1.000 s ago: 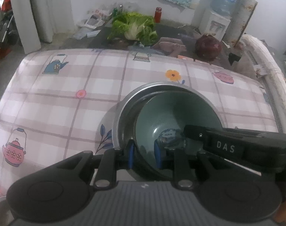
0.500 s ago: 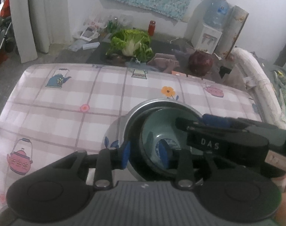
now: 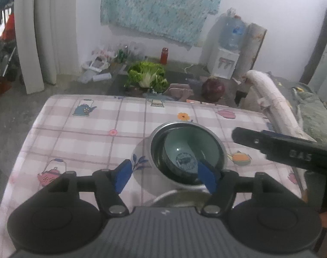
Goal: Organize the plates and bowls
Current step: 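Lower the green bowl into the steel bowl and open both grippers, then withdraw both grippers from the bowl stack and move toward the steel plates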
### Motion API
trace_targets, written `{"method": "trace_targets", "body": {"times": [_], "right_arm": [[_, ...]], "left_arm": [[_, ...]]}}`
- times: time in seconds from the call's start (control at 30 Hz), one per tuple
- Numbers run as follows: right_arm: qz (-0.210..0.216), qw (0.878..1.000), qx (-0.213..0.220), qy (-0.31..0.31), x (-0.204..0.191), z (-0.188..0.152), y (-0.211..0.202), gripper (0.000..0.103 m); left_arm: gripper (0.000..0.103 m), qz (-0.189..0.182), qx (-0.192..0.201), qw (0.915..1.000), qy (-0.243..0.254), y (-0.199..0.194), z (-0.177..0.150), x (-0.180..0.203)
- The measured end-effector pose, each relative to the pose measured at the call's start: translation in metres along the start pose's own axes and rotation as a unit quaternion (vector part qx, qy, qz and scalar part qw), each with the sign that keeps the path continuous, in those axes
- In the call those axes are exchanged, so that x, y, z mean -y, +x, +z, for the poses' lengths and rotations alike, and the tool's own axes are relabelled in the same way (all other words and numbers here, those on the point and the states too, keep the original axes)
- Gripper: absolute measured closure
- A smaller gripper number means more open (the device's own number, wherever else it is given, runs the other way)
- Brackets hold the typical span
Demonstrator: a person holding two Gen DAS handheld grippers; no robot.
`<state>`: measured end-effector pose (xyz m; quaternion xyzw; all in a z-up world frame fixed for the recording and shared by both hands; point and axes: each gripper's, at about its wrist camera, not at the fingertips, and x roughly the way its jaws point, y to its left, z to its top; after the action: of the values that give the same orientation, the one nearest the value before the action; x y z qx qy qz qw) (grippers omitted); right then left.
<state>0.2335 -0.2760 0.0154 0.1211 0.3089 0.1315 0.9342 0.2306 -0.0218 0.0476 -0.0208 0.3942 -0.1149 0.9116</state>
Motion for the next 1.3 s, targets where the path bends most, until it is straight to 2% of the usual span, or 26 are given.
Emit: {"method": "trace_targets", "body": {"times": [0.1,0.2,0.33,0.57,0.97,1.3], "right_arm": [[-0.006,1.000,0.009,0.005,-0.008,-0.018,-0.035,0.019],[-0.011,1.000,0.019,0.005,-0.018,-0.039,-0.069,0.019],[-0.015,0.999,0.033,0.006,-0.034,-0.071,-0.113,0.018],[-0.013,0.999,0.038,0.007,-0.068,-0.126,-0.164,0.017],[0.017,0.999,0.007,0.029,-0.109,-0.206,-0.203,0.017],[0.018,0.999,-0.011,0.040,-0.117,-0.221,-0.206,0.017]], "left_arm": [[0.030,-0.006,0.008,0.9999,0.014,-0.024,-0.018,0.005],[0.023,-0.014,0.017,0.9994,0.027,-0.046,-0.042,0.009],[0.022,-0.026,0.011,0.9991,0.032,-0.069,-0.077,0.009],[0.017,-0.025,0.008,0.9993,0.025,-0.105,-0.129,0.003],[0.015,-0.003,0.006,1.0000,0.001,-0.149,-0.194,-0.007],[0.015,0.004,-0.009,0.9999,-0.006,-0.151,-0.217,-0.012]]}}
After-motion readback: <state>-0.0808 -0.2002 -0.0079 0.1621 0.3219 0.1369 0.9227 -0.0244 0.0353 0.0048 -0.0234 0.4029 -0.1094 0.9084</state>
